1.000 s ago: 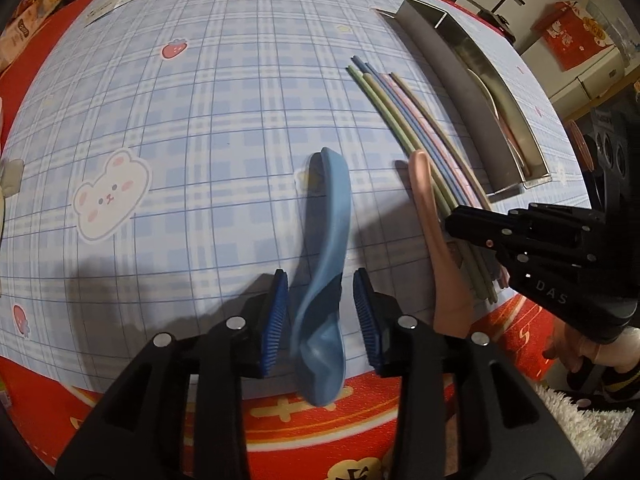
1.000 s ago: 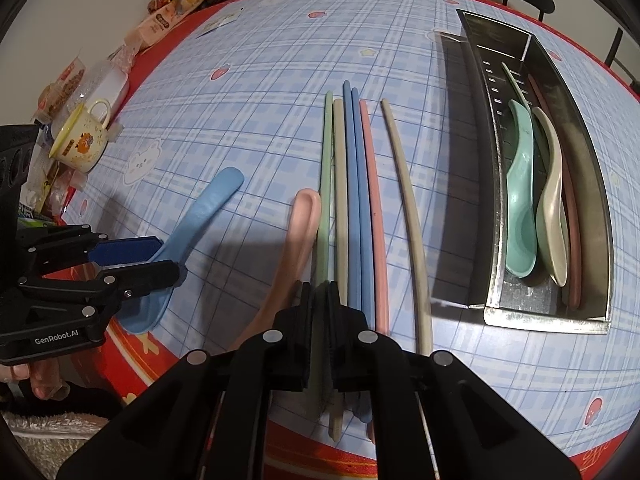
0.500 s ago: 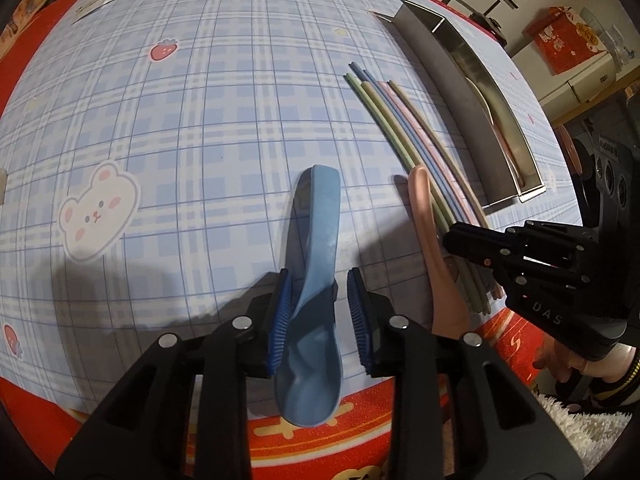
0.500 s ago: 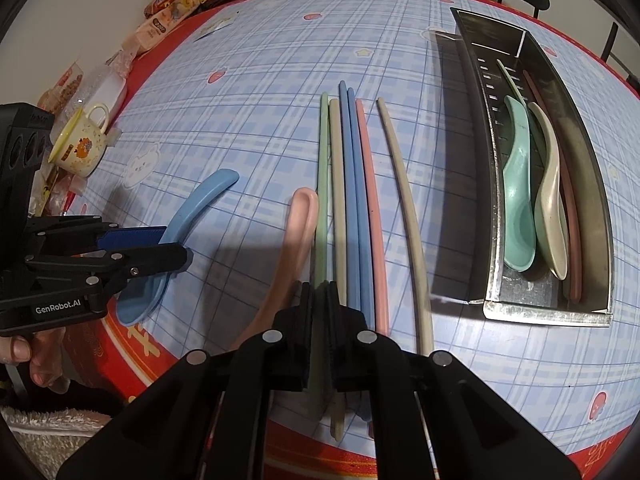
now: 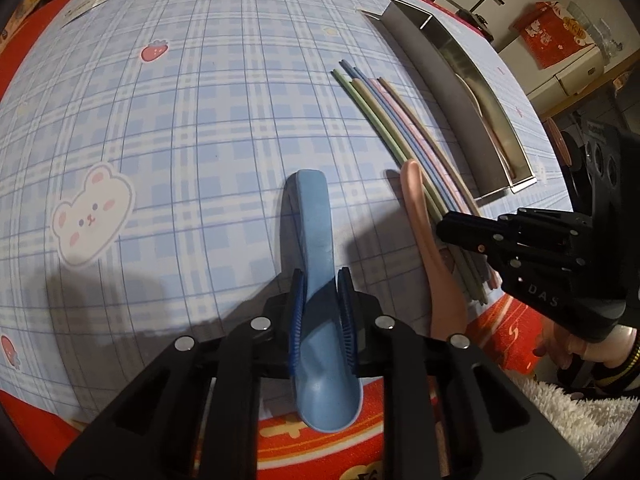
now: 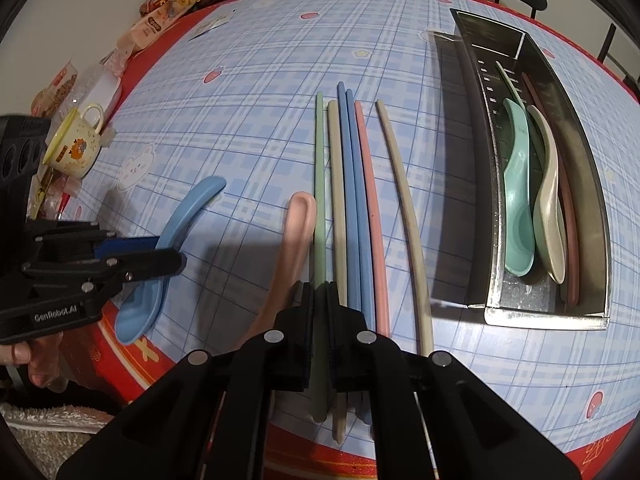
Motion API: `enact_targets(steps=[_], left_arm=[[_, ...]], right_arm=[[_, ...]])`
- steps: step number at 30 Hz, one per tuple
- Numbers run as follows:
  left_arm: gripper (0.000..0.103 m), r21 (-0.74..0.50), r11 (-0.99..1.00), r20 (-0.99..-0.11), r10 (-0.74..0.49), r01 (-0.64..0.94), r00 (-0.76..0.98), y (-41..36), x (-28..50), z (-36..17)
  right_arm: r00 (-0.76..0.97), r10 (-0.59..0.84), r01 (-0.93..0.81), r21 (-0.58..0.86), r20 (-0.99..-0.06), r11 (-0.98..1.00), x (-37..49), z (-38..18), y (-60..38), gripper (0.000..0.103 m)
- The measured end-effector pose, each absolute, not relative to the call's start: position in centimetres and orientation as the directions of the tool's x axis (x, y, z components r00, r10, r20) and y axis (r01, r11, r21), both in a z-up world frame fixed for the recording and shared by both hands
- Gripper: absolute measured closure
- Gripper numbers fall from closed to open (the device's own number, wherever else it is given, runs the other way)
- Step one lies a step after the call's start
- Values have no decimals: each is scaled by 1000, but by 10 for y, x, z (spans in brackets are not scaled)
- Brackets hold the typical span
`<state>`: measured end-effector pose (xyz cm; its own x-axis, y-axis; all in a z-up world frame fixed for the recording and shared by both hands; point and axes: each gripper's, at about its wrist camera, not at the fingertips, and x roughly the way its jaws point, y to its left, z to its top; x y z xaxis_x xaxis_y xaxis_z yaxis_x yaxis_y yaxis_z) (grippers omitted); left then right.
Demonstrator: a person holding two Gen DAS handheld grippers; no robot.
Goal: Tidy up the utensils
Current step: 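Close the left tool on the blue spoon handle and lift it, then grasp the green chopstick with the right tool and lift it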
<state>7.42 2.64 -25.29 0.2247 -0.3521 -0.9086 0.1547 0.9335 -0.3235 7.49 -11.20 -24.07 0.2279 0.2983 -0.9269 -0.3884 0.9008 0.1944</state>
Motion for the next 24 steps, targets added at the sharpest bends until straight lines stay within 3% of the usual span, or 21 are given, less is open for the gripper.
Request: enact_targets(steps=[12, 24], left_arm=[[83, -341, 934, -888, -358, 107, 290, 48, 68, -230], [83, -319, 937, -871, -350, 145, 344, 39, 79, -199]], right_arm=[[283, 411, -335, 313, -866, 889, 66, -210, -137, 96], [376, 435, -323, 325, -818, 889, 66, -183, -161, 96]])
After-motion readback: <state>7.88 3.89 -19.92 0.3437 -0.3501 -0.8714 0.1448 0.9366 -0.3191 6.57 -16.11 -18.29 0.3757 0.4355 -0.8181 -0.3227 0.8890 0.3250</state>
